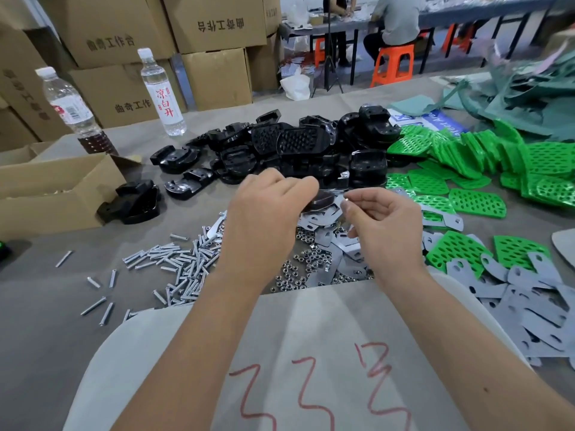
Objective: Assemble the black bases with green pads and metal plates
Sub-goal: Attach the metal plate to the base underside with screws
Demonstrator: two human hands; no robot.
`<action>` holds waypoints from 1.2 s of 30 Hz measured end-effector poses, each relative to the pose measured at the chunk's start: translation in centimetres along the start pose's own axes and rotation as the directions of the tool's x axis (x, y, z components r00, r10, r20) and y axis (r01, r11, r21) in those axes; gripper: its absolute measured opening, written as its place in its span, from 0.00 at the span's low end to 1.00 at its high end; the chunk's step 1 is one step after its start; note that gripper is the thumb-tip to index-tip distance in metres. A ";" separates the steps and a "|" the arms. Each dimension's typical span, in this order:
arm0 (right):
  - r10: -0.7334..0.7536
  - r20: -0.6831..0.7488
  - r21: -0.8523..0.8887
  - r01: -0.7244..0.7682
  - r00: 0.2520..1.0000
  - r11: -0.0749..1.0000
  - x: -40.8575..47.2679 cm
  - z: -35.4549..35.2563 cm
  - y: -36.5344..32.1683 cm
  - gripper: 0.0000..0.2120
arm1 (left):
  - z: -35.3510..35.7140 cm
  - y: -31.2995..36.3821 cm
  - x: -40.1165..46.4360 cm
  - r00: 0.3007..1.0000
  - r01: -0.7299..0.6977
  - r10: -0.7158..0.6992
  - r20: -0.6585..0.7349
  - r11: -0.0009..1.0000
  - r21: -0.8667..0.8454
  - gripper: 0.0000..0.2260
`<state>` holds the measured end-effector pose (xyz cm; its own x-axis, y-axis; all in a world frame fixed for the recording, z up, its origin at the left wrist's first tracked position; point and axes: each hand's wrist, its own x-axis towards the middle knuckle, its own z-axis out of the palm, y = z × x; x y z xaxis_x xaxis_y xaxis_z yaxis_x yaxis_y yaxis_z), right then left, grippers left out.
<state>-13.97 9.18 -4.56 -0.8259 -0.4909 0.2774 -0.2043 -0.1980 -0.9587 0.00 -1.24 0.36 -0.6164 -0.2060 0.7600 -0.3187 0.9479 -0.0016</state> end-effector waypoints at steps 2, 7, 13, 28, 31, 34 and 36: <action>0.000 -0.017 -0.005 0.000 1.000 1.000 0.2 -0.1 0.1 0.06 | 0.6 -0.3 -0.5 0.987 -0.062 0.053 -0.153 0.996 -0.057 0.07; 0.006 0.002 0.017 -0.006 1.000 1.000 0.3 -0.3 0.3 0.05 | 1.2 -0.6 -0.8 0.830 0.437 -0.558 -0.002 0.652 -0.620 0.14; -0.095 0.151 0.051 0.088 0.984 0.995 -0.2 0.0 -0.7 0.06 | 0.7 -0.5 -1.6 0.326 0.763 -0.638 0.697 -0.257 -0.592 0.12; -0.318 0.359 -0.221 0.411 0.878 0.884 -0.9 0.5 -0.5 0.05 | 1.5 0.2 -3.3 0.400 0.781 -0.662 0.634 -0.116 -0.613 0.12; -0.330 0.389 -0.232 0.438 0.860 0.869 -0.9 0.5 -0.6 0.04 | 1.6 0.2 -3.4 0.418 0.772 -0.648 0.637 -0.116 -0.625 0.13; -0.347 0.431 -0.241 0.477 0.833 0.845 -0.9 0.5 -0.7 0.05 | 1.5 0.3 -3.4 0.436 0.766 -0.639 0.634 -0.107 -0.634 0.15; -0.367 0.469 -0.242 0.517 0.803 0.821 -0.8 0.4 -0.8 0.07 | 1.3 0.4 -3.4 0.444 0.765 -0.634 0.633 -0.099 -0.636 0.15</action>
<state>-12.98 9.42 -3.97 -0.3420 -0.7196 0.6043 -0.7219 -0.2105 -0.6592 1.00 -0.51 -3.08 -0.5278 -0.8462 -0.0727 0.0183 -0.0969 0.9951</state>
